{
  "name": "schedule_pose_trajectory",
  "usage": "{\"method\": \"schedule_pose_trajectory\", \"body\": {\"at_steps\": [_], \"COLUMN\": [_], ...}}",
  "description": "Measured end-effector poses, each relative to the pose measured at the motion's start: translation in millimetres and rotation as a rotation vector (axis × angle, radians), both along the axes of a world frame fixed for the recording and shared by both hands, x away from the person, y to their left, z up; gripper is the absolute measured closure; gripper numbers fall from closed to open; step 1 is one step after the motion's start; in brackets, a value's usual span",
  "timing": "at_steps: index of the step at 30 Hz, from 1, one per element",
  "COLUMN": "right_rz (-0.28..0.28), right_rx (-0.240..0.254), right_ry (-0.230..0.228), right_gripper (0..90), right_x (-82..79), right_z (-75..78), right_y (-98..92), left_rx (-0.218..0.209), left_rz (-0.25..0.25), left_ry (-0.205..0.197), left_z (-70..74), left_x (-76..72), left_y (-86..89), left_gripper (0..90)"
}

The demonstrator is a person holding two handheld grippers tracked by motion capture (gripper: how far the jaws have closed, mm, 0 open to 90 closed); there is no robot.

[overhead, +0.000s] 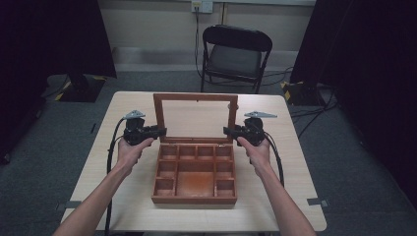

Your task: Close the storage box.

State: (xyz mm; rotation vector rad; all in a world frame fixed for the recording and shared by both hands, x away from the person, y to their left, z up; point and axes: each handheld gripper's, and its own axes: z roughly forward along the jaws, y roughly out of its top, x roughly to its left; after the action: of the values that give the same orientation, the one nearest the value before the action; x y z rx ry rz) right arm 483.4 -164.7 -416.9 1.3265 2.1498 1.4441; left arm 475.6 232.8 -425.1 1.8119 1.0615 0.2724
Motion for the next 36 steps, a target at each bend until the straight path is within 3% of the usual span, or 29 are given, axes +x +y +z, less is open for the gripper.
{"method": "schedule_pose_trajectory", "body": {"at_steps": [17, 22, 25, 36], "right_rz": [0.016, 0.017, 0.019, 0.023], "right_rx": [0.033, 0.023, 0.011, -0.011], "right_ry": [0.023, 0.015, 0.01, -0.013], "right_gripper": [50.1, 46.7, 45.3, 48.0], "right_x": [-8.0, -11.7, -12.6, -18.6], "right_z": [3.2, 6.5, 7.4, 10.3], "right_y": [-4.1, -3.7, -3.6, -2.6], "left_rx": [0.015, 0.02, 0.002, -0.009], "left_rz": [-0.031, -0.031, -0.03, -0.04], "left_ry": [-0.004, 0.003, 0.002, 0.011], "left_z": [4.1, 5.4, 4.9, 7.6], "left_x": [-7.6, -9.6, -12.8, -19.7], "left_y": [0.4, 1.0, 1.8, 2.5], "left_gripper": [60.9, 60.0, 59.2, 57.4]}}
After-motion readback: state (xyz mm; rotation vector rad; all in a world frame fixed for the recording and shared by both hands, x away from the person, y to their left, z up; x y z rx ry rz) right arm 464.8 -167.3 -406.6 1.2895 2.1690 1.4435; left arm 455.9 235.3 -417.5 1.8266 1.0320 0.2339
